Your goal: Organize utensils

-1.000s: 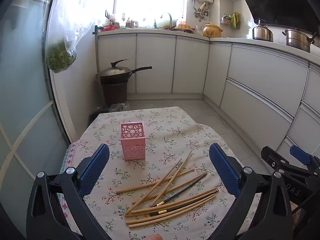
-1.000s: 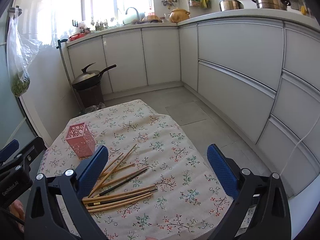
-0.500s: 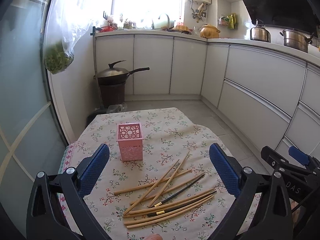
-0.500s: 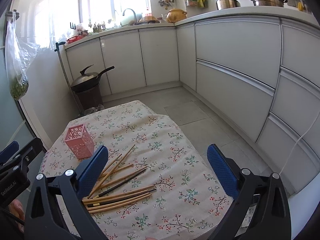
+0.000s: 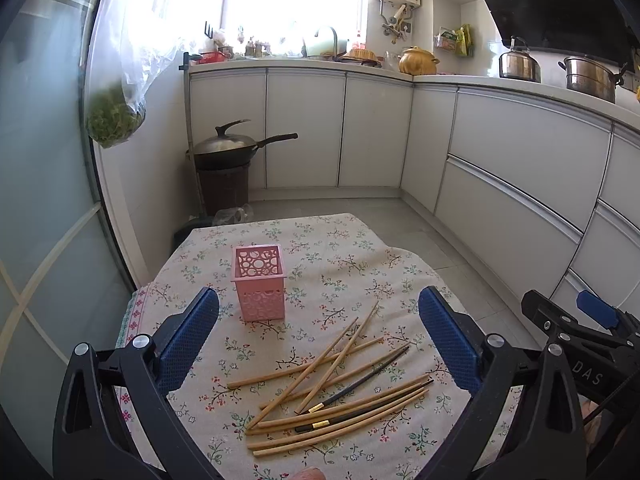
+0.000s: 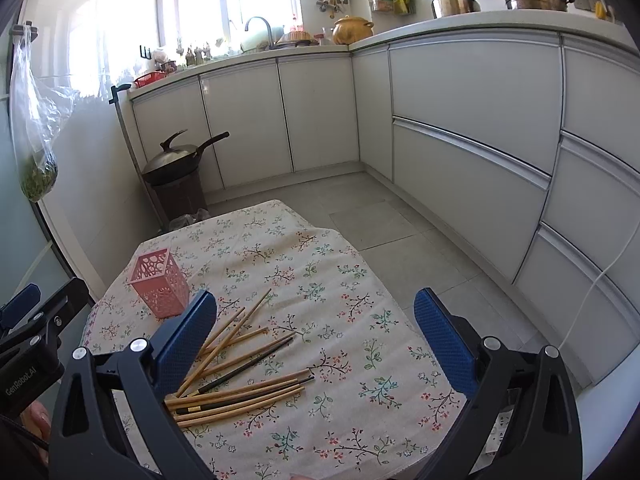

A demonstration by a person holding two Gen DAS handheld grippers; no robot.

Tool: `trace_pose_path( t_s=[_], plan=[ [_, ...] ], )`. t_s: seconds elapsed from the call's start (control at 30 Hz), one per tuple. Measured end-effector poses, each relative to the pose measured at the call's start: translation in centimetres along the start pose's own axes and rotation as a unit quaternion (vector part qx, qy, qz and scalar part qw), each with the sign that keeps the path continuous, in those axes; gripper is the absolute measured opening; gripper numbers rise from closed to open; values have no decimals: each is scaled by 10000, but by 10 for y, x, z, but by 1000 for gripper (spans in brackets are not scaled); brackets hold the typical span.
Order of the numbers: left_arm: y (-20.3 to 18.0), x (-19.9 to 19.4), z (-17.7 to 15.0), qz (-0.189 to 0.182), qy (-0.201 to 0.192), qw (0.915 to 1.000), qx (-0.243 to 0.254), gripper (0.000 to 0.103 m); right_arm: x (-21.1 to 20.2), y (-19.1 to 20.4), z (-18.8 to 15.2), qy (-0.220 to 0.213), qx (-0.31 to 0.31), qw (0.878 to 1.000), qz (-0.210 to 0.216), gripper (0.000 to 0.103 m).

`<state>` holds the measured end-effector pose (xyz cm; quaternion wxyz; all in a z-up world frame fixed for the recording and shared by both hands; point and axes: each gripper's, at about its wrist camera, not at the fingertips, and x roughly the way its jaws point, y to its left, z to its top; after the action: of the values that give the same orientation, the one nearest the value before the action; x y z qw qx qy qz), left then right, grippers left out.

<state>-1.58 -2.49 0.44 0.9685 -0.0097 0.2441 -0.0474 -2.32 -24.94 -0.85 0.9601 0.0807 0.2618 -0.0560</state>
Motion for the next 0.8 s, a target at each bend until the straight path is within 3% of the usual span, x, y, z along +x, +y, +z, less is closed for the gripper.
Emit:
trace_pose_path(
  t_s=[0.8],
  plan=[
    [4, 1, -4, 15, 50, 10000, -5, 96, 1, 0, 0, 35, 27, 10000, 15, 96]
  ],
)
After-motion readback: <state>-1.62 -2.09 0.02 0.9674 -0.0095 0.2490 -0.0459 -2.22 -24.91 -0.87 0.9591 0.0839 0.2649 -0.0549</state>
